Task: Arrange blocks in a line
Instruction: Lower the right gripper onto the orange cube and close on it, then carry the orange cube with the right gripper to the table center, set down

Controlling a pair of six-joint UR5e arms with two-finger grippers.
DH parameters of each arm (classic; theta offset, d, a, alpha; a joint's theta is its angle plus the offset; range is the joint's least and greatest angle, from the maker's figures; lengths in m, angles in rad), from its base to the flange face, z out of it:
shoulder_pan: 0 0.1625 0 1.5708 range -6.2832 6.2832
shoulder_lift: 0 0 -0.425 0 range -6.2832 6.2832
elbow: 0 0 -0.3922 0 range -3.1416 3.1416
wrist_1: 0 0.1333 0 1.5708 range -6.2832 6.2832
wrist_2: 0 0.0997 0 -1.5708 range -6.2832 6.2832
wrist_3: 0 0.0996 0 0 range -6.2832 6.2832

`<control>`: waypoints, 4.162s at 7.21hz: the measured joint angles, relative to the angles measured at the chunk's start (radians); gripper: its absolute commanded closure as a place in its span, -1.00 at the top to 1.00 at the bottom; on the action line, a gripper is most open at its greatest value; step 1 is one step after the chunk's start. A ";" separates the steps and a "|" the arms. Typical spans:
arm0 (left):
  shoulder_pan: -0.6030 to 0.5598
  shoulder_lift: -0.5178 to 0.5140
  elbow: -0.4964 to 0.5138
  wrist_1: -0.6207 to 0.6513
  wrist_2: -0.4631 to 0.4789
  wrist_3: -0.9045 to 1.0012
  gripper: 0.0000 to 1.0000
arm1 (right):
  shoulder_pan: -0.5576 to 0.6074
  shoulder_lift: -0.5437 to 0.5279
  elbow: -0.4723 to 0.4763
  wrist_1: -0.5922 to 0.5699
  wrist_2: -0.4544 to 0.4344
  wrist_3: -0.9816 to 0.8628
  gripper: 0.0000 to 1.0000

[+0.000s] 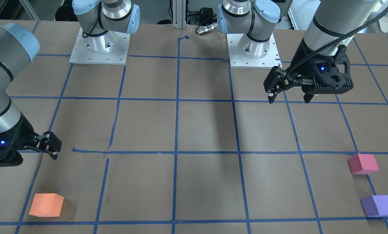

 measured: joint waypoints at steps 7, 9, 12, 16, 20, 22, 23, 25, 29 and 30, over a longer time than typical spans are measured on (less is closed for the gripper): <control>0.001 0.001 -0.001 0.000 0.001 0.000 1.00 | -0.037 0.228 -0.076 -0.199 0.013 -0.041 1.00; 0.002 0.002 -0.001 0.000 0.001 0.001 1.00 | -0.040 0.249 -0.093 -0.198 0.050 -0.033 1.00; 0.002 0.002 -0.001 0.000 0.001 0.002 1.00 | -0.040 0.288 -0.123 -0.191 0.097 -0.019 1.00; 0.002 0.002 0.000 0.000 0.002 0.002 1.00 | -0.040 0.330 -0.137 -0.189 0.082 -0.015 0.78; 0.002 0.002 -0.001 0.000 0.002 0.001 1.00 | -0.040 0.337 -0.135 -0.183 0.084 -0.014 -1.00; 0.002 0.002 -0.001 0.000 0.003 0.001 1.00 | -0.031 0.314 -0.150 -0.164 0.092 -0.002 -1.00; 0.002 0.002 -0.001 0.000 0.003 0.001 1.00 | -0.006 0.288 -0.163 -0.131 0.094 0.039 -1.00; 0.002 0.002 -0.001 0.000 0.003 0.002 1.00 | 0.115 0.240 -0.190 -0.053 0.084 0.194 -1.00; 0.002 0.002 -0.001 0.000 0.003 0.002 1.00 | 0.364 0.253 -0.206 -0.055 0.081 0.504 -1.00; 0.003 0.002 -0.001 0.000 0.004 0.001 1.00 | 0.415 0.281 -0.210 -0.083 0.074 0.561 -1.00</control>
